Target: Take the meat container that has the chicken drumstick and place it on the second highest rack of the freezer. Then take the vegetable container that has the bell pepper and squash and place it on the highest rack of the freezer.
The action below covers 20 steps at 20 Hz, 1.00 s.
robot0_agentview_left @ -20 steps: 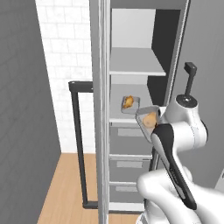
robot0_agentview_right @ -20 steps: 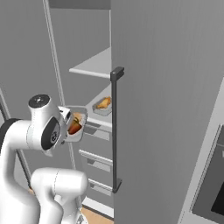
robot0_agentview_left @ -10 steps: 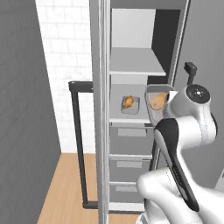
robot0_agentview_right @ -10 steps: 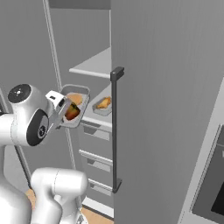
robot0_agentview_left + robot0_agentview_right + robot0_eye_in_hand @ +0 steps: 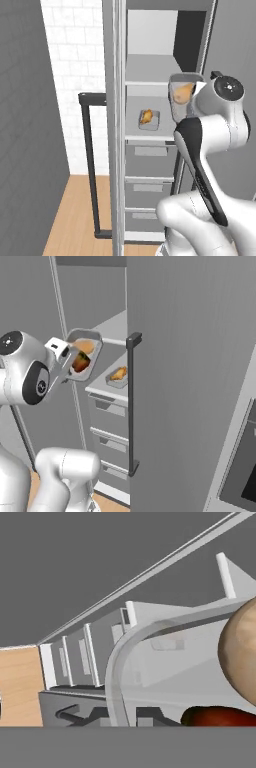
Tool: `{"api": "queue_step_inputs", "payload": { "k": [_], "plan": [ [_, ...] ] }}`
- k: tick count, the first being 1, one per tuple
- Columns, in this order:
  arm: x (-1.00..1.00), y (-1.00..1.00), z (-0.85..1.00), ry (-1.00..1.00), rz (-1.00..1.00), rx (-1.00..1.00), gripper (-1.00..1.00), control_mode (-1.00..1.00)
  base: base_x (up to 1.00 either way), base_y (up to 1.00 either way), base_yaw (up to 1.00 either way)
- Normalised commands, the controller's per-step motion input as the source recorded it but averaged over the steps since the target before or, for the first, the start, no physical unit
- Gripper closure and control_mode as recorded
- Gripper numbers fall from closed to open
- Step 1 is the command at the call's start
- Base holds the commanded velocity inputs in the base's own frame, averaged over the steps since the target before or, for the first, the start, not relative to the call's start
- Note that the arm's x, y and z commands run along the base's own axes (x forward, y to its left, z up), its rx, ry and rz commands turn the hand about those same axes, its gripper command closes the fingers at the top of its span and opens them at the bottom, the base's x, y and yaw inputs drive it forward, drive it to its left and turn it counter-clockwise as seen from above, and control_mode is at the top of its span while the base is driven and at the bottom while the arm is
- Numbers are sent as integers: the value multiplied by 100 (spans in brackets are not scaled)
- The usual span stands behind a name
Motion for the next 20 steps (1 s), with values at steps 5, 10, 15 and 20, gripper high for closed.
{"api": "queue_step_inputs", "payload": {
  "k": [5, 10, 15, 20],
  "plan": [
    [67, -6, 40, 7, -4, 1, 100, -100, 0, 0, 0],
    [81, -25, 0, 4, 0, 6, 100, -100, 0, 0, 0],
    [96, -7, 20, 6, 0, 0, 100, -100, 0, 0, 0],
    [82, 2, 16, 3, 0, -1, 100, -100, 0, 0, 0]
  ]
}}
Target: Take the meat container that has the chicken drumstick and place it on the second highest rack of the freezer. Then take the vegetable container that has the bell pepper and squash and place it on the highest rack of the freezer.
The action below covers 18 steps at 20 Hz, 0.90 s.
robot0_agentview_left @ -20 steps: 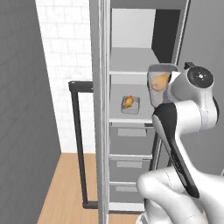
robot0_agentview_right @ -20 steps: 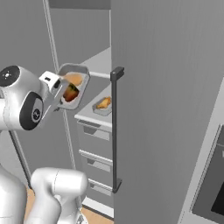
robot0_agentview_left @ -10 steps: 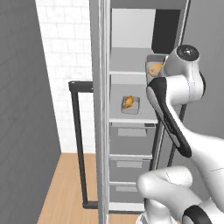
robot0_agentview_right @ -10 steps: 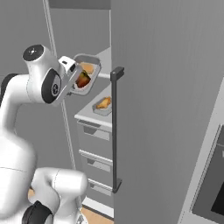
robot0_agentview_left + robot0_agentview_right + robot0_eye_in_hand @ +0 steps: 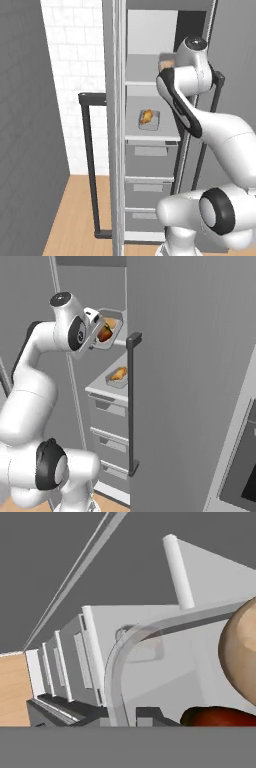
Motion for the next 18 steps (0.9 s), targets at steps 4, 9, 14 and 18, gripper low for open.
{"api": "queue_step_inputs", "payload": {
  "k": [4, 9, 14, 18],
  "plan": [
    [85, 0, 3, 15, 0, 0, 100, -100, 0, 0, 0],
    [88, -2, 0, 22, 0, 0, 100, -100, 0, 0, 0],
    [78, -6, -10, 2, 0, 0, 100, -100, 0, 0, 0],
    [81, -9, -17, 0, 0, 0, 100, -100, 0, 0, 0]
  ]
}}
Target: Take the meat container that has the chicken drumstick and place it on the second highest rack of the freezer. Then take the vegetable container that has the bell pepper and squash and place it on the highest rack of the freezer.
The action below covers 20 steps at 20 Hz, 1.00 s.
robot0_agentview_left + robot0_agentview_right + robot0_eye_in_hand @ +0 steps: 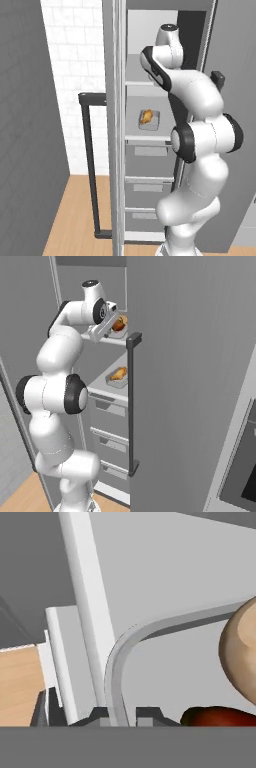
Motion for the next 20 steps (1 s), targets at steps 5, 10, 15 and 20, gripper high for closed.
{"api": "queue_step_inputs", "payload": {
  "k": [5, 10, 15, 20],
  "plan": [
    [76, -2, -25, 0, 0, 0, 100, -100, 0, 0, 0],
    [53, -15, -25, -1, 0, 0, 100, -100, 0, 0, 0],
    [23, 0, -9, 0, 0, 0, 100, -100, 0, 0, 0],
    [20, 0, -15, 0, 0, 0, -100, -100, 0, 0, 0]
  ]
}}
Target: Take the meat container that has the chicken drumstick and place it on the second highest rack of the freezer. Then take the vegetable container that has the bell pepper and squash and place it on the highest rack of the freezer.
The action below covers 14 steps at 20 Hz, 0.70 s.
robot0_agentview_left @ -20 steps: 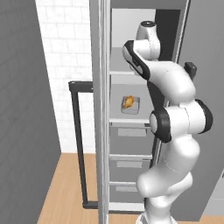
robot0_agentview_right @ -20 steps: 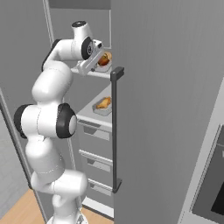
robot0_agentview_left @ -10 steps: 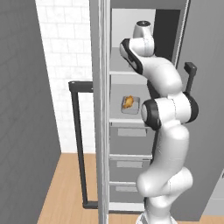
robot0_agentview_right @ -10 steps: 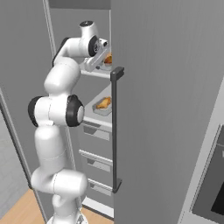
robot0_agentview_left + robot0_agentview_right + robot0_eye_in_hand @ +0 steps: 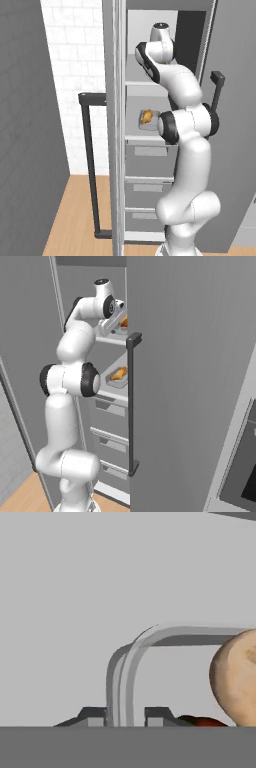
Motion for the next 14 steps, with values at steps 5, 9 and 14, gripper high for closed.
{"api": "queue_step_inputs", "payload": {
  "k": [5, 9, 14],
  "plan": [
    [7, 0, -2, -10, 0, 0, -100, -100, 0, 0, 0],
    [0, 0, -17, -14, 0, -1, -100, -100, 0, 0, 0],
    [-6, 0, -29, -31, 2, -7, -100, -100, 0, 0, 0]
  ]
}}
